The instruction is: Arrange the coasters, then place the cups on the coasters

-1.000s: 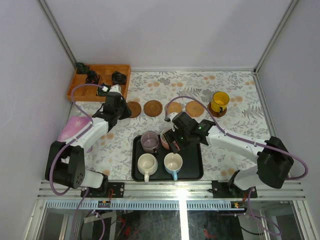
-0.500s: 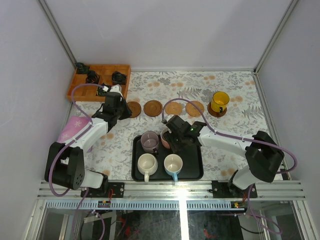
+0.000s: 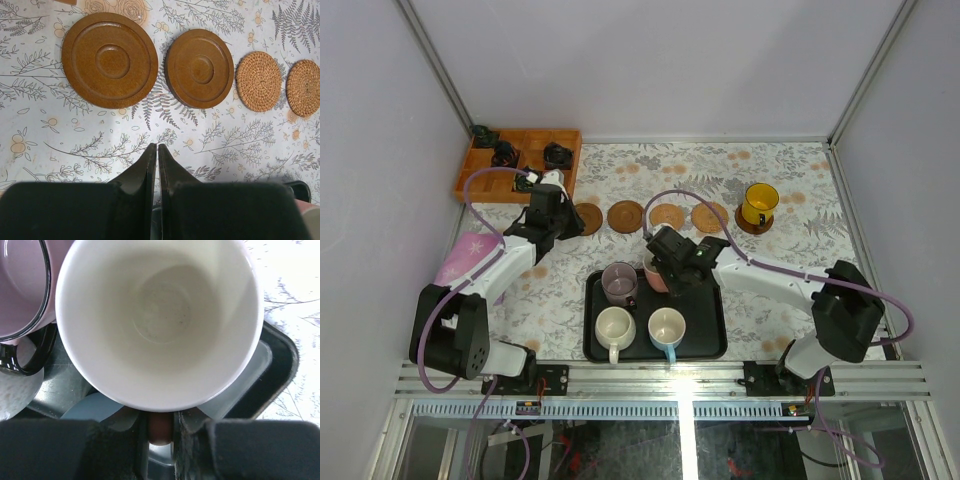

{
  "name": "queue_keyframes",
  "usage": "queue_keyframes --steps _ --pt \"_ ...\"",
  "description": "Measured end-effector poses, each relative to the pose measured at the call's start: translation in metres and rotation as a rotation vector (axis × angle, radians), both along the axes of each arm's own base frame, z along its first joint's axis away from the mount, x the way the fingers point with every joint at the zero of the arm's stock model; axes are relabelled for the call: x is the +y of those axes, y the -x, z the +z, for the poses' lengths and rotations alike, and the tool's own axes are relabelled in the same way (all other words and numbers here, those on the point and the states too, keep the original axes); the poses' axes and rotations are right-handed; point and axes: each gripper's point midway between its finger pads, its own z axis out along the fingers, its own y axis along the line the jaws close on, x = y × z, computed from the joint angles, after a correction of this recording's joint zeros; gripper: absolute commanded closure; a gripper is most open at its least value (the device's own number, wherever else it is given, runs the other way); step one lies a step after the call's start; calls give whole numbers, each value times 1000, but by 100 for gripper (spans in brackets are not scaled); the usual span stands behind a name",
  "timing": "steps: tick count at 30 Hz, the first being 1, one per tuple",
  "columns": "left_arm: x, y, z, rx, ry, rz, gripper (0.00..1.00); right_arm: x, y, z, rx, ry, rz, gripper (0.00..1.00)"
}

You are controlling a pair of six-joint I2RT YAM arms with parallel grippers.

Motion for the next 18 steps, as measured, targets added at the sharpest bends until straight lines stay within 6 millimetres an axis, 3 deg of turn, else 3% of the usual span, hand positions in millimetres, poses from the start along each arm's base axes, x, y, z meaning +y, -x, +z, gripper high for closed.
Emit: queue_keyframes --steps 4,10,14,18 --pt "0 0 0 0 2 -1 96 -7 -10 17 -68 17 -40 100" --pt "-3 -7 1 0 7 -6 96 -28 -47 46 -285 72 -154 100" --pt "-8 -19 1 2 12 -14 96 -39 -71 55 -368 93 -205 100" --pt "-11 -29 4 -6 17 -17 97 -60 -106 61 -425 69 -300 100"
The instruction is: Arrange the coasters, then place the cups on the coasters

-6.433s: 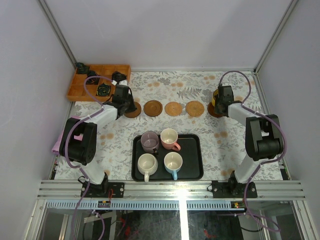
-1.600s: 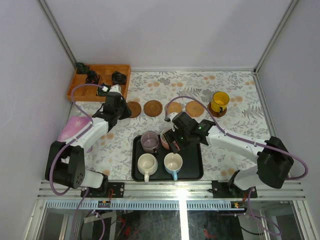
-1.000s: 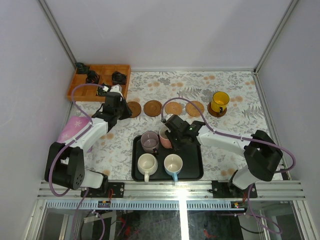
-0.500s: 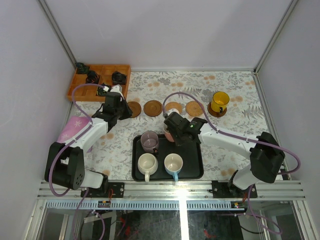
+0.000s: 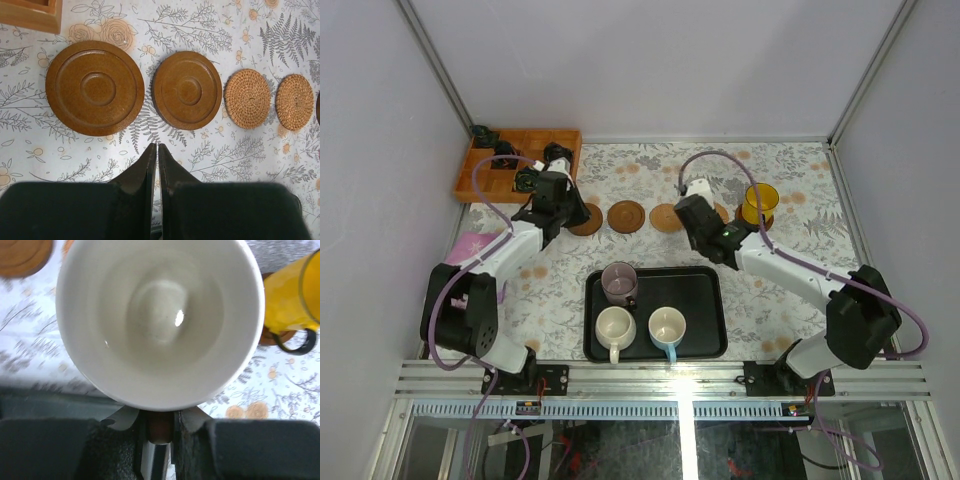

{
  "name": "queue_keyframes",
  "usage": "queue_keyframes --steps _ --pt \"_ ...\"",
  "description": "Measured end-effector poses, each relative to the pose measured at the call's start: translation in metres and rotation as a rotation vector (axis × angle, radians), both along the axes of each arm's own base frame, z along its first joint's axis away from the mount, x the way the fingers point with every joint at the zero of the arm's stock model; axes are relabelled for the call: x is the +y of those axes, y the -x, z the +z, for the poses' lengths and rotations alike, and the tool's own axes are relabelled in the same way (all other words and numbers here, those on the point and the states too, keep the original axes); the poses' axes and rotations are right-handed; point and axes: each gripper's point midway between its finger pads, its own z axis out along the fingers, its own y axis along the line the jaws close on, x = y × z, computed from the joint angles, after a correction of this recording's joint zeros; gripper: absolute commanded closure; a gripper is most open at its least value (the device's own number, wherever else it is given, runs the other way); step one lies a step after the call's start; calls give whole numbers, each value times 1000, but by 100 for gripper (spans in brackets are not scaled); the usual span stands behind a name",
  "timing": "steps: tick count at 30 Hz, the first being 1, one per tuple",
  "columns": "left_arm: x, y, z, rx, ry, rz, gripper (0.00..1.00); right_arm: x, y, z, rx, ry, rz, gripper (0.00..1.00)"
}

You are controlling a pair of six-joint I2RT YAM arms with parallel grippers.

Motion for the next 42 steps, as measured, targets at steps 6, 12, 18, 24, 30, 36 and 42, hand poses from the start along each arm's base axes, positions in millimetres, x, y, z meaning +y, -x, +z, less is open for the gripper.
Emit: queue_keyframes --steps 6,12,18,24,30,36,42 --pt "-2 -5 2 -9 4 -1 97 -47 -46 -5 -61 -5 -124 100" --pt "-1 -6 -2 0 1 1 97 -66 -78 -24 -49 -55 -161 100" --pt "-1 -6 -9 16 -4 3 97 -72 -87 -46 -2 -79 -163 100" --pt "-2 -9 -16 33 -8 3 97 -67 -86 -60 39 -100 -153 100" --pt "-4 -16 -11 20 -5 2 97 -62 -89 -62 42 -121 -155 100" --pt "-4 -18 -10 18 -5 1 97 -59 -93 -70 59 -127 -166 100" --pt "-4 -18 -13 25 -8 1 97 -58 -94 -73 68 -135 -178 100"
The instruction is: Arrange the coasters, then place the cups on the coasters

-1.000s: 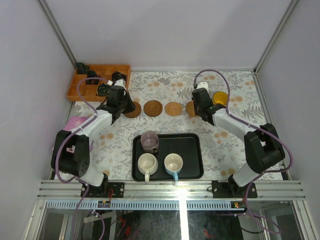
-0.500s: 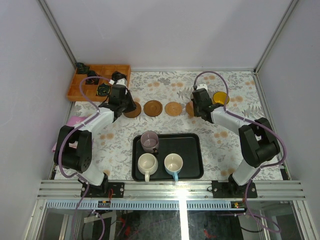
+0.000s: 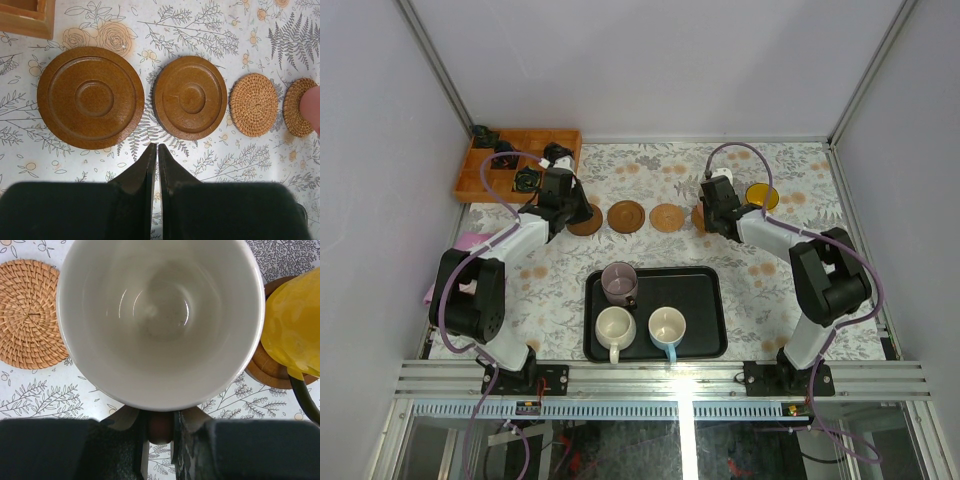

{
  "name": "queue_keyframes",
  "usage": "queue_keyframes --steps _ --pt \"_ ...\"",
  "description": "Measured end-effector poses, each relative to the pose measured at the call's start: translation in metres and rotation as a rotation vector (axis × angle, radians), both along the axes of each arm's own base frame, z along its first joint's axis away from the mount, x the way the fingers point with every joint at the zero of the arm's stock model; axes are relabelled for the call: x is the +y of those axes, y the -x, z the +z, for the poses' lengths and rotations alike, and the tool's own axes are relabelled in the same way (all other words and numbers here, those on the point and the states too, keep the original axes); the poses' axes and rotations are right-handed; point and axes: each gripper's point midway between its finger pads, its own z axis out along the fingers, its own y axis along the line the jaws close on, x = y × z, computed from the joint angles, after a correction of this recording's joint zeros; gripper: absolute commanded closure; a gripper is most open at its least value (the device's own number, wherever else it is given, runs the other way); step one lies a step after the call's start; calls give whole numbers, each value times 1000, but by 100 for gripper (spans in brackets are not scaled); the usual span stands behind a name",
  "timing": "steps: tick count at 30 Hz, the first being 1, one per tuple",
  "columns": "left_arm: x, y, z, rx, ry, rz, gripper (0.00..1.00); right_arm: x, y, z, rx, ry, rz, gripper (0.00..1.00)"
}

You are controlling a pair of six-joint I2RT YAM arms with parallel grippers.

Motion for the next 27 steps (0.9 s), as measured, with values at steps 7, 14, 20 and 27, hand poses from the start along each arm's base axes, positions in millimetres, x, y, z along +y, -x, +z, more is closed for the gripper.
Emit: queue_keyframes --steps 7,14,20,27 --pt "0 0 -1 1 -3 -2 97 3 -5 3 -9 -14 -11 100" --pt "0 0 -1 0 -7 -5 97 3 -5 -1 6 -19 -25 100" --pt "0 0 -2 3 -8 -6 97 1 0 -3 26 -15 -35 100" --pt "0 0 -6 13 -8 -8 97 1 0 -4 27 -21 -42 100"
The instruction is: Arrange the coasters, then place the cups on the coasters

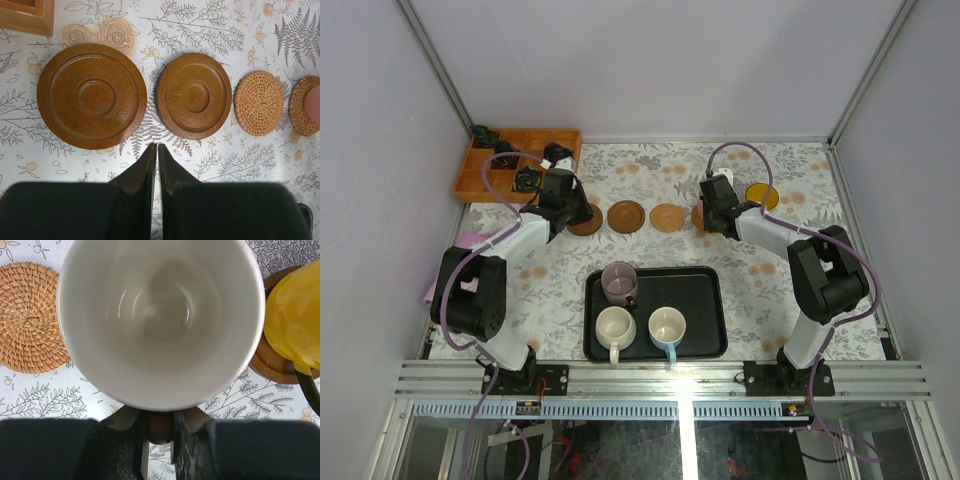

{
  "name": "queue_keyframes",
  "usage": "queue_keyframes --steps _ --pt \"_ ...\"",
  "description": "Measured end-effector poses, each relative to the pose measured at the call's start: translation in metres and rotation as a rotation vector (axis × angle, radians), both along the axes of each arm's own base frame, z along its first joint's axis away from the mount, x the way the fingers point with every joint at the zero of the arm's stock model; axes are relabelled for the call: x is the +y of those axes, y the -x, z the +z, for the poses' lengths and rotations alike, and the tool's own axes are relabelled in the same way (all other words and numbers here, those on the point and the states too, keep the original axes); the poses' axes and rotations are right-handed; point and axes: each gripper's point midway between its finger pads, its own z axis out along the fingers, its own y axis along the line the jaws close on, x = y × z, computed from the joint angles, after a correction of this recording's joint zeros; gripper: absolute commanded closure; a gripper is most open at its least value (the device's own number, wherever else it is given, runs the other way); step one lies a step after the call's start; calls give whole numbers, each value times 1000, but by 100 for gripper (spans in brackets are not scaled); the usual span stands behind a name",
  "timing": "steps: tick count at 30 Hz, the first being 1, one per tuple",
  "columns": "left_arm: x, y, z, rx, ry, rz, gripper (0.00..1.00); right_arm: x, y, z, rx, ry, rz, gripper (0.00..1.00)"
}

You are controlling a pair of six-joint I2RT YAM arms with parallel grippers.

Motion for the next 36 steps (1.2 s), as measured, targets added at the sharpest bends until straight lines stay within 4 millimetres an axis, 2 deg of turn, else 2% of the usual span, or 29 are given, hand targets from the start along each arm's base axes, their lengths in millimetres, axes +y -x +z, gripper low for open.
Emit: queue_keyframes --steps 4,10,17,25,36 --pt "0 0 0 1 0 -1 97 0 0 0 0 -1 -1 98" --pt "0 0 -1 2 0 -1 98 0 1 0 5 -8 -11 73" --pt "0 0 0 1 1 -2 98 1 -1 2 -2 -20 -24 53" --pt "-1 0 0 2 3 -4 98 1 2 3 7 -24 -32 50" --pt "-2 1 0 3 9 -11 98 -1 5 24 -22 -48 -43 50"
